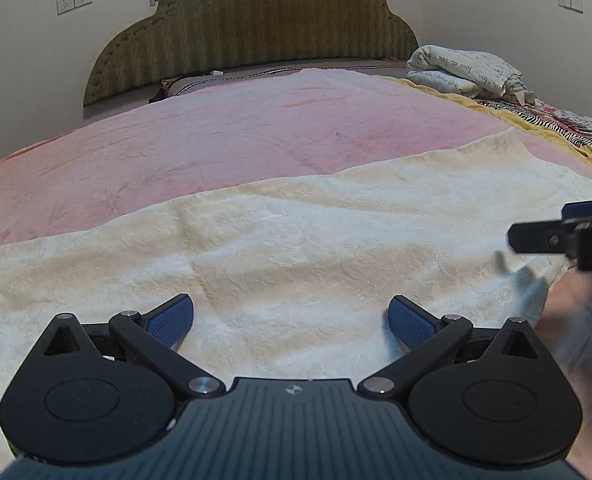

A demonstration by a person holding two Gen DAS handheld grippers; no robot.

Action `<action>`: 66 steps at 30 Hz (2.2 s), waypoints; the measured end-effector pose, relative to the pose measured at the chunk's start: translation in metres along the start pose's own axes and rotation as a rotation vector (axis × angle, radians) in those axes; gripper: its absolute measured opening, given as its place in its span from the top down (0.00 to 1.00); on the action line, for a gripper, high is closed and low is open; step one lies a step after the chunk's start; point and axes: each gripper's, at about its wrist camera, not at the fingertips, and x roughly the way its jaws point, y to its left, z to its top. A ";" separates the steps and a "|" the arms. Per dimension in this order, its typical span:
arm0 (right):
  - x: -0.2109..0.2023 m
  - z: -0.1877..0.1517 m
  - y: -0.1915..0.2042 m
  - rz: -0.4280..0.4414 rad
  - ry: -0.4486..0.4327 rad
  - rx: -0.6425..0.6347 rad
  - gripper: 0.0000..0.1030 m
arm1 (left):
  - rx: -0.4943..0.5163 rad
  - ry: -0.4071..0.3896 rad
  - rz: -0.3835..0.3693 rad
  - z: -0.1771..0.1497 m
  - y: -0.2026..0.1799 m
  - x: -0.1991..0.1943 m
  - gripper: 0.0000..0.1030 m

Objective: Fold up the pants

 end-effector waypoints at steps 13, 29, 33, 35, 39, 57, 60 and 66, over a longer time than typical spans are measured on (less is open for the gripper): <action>0.014 -0.020 0.028 -0.047 -0.010 -0.092 0.00 | -0.033 0.011 -0.006 0.000 0.003 0.000 0.00; 0.014 -0.021 0.029 -0.052 -0.019 -0.090 0.00 | -0.032 0.011 -0.004 0.000 0.004 0.001 0.00; 0.014 -0.021 0.029 -0.049 -0.017 -0.087 0.00 | -0.032 0.011 -0.004 0.000 0.004 0.001 0.00; 0.014 -0.021 0.029 -0.049 -0.017 -0.087 0.00 | -0.032 0.011 -0.004 0.000 0.004 0.001 0.00; 0.014 -0.021 0.029 -0.049 -0.017 -0.087 0.00 | -0.032 0.011 -0.005 0.000 0.004 0.001 0.00; 0.014 -0.021 0.028 -0.048 -0.017 -0.087 0.00 | -0.032 0.012 -0.005 0.000 0.004 0.000 0.00; 0.014 -0.021 0.028 -0.048 -0.017 -0.087 0.00 | -0.032 0.012 -0.005 0.000 0.004 0.001 0.00; 0.014 -0.021 0.028 -0.048 -0.018 -0.086 0.00 | -0.032 0.012 -0.005 0.000 0.004 0.001 0.00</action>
